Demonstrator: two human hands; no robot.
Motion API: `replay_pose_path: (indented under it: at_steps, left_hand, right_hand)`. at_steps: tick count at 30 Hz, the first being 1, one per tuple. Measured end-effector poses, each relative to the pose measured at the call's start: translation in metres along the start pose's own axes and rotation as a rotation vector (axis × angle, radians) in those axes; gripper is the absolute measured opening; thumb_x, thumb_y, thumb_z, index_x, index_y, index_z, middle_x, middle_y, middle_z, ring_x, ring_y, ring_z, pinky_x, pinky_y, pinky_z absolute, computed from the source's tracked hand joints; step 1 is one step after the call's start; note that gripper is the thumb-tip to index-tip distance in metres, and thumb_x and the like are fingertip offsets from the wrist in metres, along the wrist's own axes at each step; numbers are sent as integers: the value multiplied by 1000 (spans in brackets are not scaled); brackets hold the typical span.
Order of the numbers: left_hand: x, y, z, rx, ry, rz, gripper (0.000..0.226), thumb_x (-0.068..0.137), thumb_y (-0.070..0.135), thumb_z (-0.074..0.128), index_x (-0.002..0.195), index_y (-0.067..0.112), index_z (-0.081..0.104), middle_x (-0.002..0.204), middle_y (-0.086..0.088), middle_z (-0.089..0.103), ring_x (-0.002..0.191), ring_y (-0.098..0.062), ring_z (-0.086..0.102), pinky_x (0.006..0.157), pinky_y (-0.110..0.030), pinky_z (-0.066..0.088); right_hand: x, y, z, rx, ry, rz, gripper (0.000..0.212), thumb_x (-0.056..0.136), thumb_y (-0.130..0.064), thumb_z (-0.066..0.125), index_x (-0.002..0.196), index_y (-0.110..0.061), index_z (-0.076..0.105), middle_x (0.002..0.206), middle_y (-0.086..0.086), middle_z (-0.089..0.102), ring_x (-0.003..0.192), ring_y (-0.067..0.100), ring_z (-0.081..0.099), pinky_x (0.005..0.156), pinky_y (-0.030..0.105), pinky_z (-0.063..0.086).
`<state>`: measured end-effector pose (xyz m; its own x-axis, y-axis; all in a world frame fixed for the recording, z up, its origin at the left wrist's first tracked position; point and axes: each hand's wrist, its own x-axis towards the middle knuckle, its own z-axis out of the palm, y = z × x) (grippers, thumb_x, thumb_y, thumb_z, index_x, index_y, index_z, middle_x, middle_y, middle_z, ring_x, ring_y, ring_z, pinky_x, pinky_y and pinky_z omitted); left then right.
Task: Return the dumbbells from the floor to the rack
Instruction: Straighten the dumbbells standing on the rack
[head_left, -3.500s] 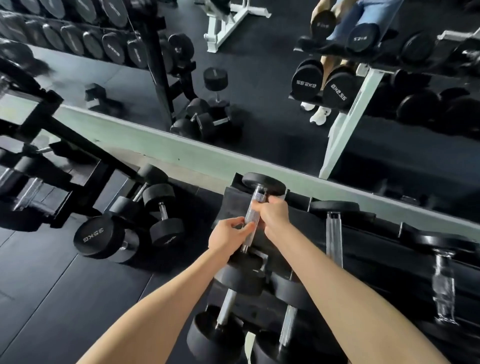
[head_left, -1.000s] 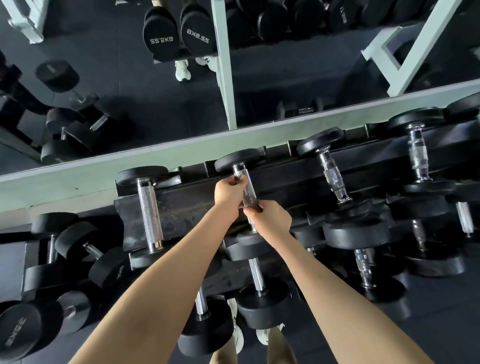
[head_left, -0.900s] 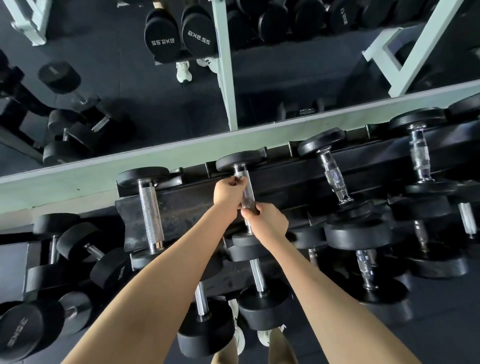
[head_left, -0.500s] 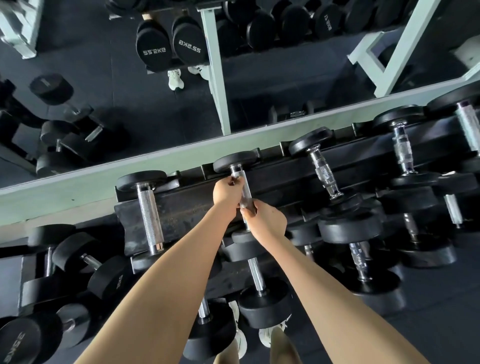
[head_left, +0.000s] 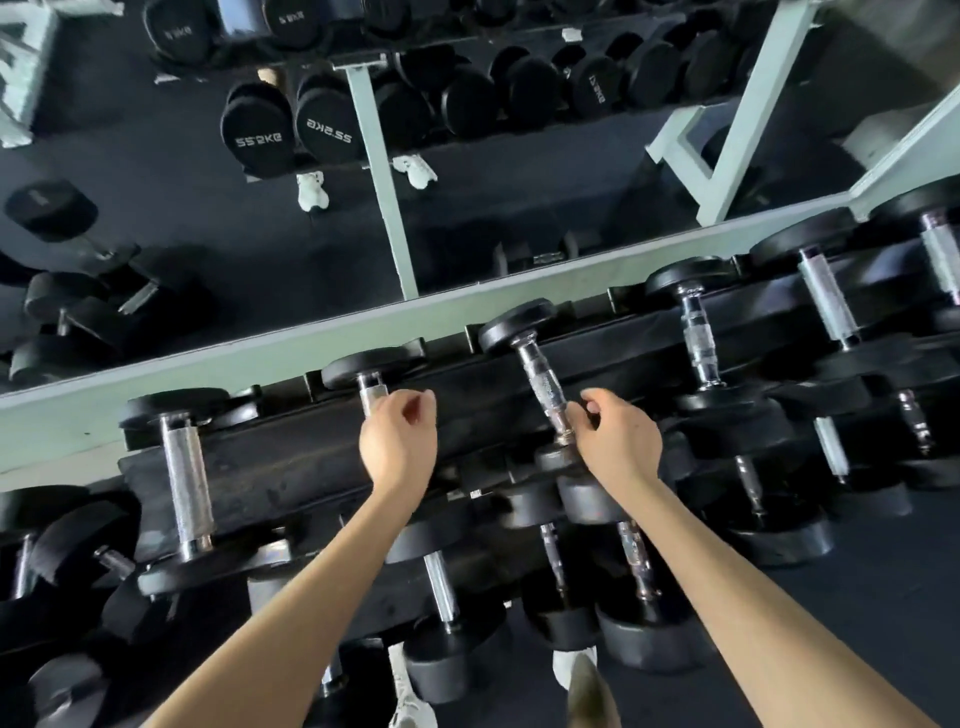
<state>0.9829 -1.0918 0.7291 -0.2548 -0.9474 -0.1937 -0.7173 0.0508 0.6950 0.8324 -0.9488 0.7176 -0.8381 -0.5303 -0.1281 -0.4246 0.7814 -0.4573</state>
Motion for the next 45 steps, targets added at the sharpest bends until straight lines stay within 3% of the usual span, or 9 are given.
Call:
replay_pose_path:
  at_steps: [4, 6, 9, 12, 15, 22, 34, 38, 45]
  left_hand:
    - [-11, 49, 60, -129, -208, -137, 37, 95, 38, 50, 107, 9, 68, 98, -4, 70, 94, -21, 62, 76, -27, 43]
    - [-7, 63, 90, -209, -237, -258, 42, 94, 40, 50, 119, 10, 64, 116, -4, 68, 109, -22, 61, 89, -29, 45]
    - [4, 80, 119, -356, -209, -377, 36, 93, 37, 53, 115, 12, 66, 109, -5, 70, 103, -23, 63, 87, -29, 47]
    - [14, 86, 133, -571, -161, -516, 27, 89, 31, 62, 109, 14, 68, 82, 0, 66, 77, -16, 60, 76, -31, 50]
    - [19, 89, 137, -674, -147, -598, 29, 87, 28, 67, 114, 15, 67, 77, 3, 64, 65, -9, 58, 62, -25, 52]
    - [22, 93, 142, -561, -165, -574, 41, 85, 23, 69, 123, 12, 61, 109, -8, 69, 103, -26, 66, 91, -41, 55]
    - [21, 94, 135, -617, -214, -571, 36, 88, 22, 66, 122, 11, 61, 99, -4, 65, 90, -23, 64, 80, -39, 58]
    - [16, 99, 133, -517, -200, -518, 33, 90, 26, 63, 120, 12, 63, 79, 4, 60, 88, -23, 62, 87, -47, 56]
    - [-10, 109, 116, -202, -28, -318, 31, 91, 34, 55, 115, 16, 64, 104, 3, 69, 90, -17, 63, 75, -26, 46]
  right_hand:
    - [50, 9, 3, 155, -419, 103, 41, 92, -41, 55, 124, -15, 61, 122, 4, 68, 116, 26, 60, 92, 33, 44]
    - [66, 13, 8, 197, -542, 56, 41, 90, -42, 56, 120, -14, 62, 117, 7, 70, 109, 29, 64, 92, 39, 50]
    - [74, 18, 19, 304, -634, 31, 40, 87, -48, 55, 107, -15, 65, 100, 7, 73, 93, 30, 68, 85, 48, 54]
    - [75, 25, 26, 237, -628, -23, 38, 89, -53, 50, 101, -19, 62, 92, -3, 70, 87, 20, 65, 72, 33, 47]
    - [77, 29, 27, 207, -602, -66, 32, 93, -51, 44, 95, -25, 63, 82, -11, 65, 80, 14, 61, 61, 25, 37]
    - [68, 32, 35, 296, -579, 24, 33, 94, -52, 43, 98, -29, 67, 86, -6, 73, 83, 17, 67, 62, 28, 39]
    - [65, 24, 26, 257, -525, 5, 33, 95, -48, 45, 102, -27, 69, 87, -2, 73, 84, 19, 67, 65, 28, 39]
    - [62, 21, 23, 185, -534, -16, 40, 96, -50, 40, 114, -25, 66, 96, -1, 73, 79, 16, 61, 54, 22, 32]
    - [43, 58, -40, 288, -227, 74, 36, 97, -41, 49, 119, -16, 63, 115, -1, 70, 110, 19, 63, 84, 28, 42]
